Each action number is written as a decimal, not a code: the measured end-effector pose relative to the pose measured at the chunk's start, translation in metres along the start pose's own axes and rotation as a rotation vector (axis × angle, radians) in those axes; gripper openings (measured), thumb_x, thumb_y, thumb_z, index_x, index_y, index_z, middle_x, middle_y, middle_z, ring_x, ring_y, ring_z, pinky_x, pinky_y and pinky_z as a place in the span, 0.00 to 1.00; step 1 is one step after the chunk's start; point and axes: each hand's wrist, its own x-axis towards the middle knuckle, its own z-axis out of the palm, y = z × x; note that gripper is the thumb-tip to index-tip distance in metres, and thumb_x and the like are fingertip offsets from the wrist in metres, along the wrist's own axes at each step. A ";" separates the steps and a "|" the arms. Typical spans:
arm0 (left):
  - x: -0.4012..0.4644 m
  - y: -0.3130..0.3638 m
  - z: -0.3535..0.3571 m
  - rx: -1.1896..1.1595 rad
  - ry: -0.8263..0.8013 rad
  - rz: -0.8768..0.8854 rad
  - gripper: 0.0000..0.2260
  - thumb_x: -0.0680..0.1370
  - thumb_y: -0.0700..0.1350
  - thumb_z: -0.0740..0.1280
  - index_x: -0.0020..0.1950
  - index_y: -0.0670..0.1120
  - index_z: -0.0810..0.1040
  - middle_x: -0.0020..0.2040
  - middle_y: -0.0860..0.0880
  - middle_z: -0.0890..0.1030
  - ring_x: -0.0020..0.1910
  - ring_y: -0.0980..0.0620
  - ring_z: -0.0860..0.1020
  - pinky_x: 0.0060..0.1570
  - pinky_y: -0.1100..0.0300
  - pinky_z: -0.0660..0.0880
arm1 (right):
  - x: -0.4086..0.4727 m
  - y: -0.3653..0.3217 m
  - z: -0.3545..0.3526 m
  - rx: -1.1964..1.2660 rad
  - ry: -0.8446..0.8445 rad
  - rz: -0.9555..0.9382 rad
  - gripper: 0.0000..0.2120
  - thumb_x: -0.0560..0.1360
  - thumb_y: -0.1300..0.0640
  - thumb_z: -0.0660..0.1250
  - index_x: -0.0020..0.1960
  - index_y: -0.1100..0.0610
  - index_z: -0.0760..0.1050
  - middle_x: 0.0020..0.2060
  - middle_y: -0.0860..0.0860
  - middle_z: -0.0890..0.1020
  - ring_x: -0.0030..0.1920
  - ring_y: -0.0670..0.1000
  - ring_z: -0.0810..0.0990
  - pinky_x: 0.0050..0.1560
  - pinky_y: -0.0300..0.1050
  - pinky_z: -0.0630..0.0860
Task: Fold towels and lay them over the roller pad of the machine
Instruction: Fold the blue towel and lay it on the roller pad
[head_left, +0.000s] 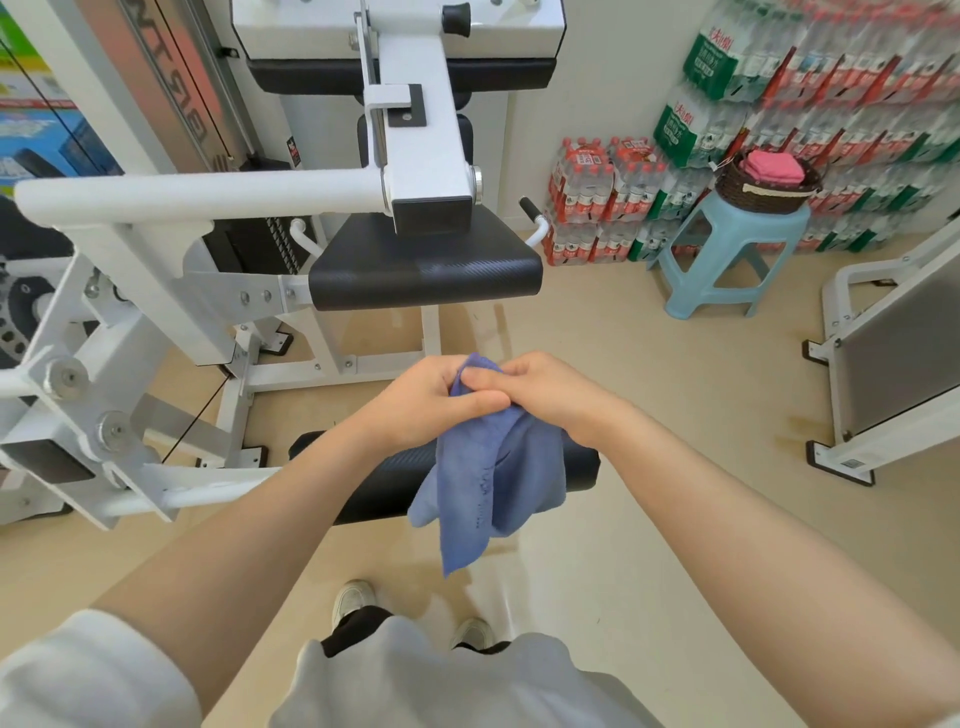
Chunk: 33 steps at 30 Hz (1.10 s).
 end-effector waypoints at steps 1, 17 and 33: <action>0.001 0.004 -0.003 0.068 0.020 0.019 0.03 0.76 0.43 0.68 0.42 0.47 0.79 0.38 0.52 0.80 0.37 0.62 0.77 0.42 0.66 0.74 | -0.002 -0.001 -0.002 0.132 -0.053 0.013 0.24 0.70 0.37 0.65 0.42 0.59 0.79 0.35 0.55 0.80 0.38 0.52 0.79 0.42 0.45 0.74; 0.005 -0.014 -0.058 -0.456 0.802 -0.288 0.14 0.77 0.58 0.61 0.43 0.50 0.76 0.42 0.50 0.80 0.45 0.51 0.80 0.50 0.55 0.76 | -0.004 0.044 -0.042 0.486 -0.432 0.031 0.23 0.54 0.44 0.80 0.43 0.56 0.82 0.38 0.51 0.84 0.38 0.49 0.83 0.41 0.40 0.79; 0.003 -0.044 -0.073 -0.423 0.915 -0.357 0.12 0.75 0.55 0.67 0.37 0.49 0.76 0.38 0.50 0.79 0.40 0.51 0.78 0.47 0.55 0.75 | 0.006 0.035 -0.056 -0.131 0.000 -0.114 0.08 0.73 0.59 0.69 0.35 0.56 0.76 0.27 0.45 0.76 0.29 0.43 0.74 0.30 0.32 0.68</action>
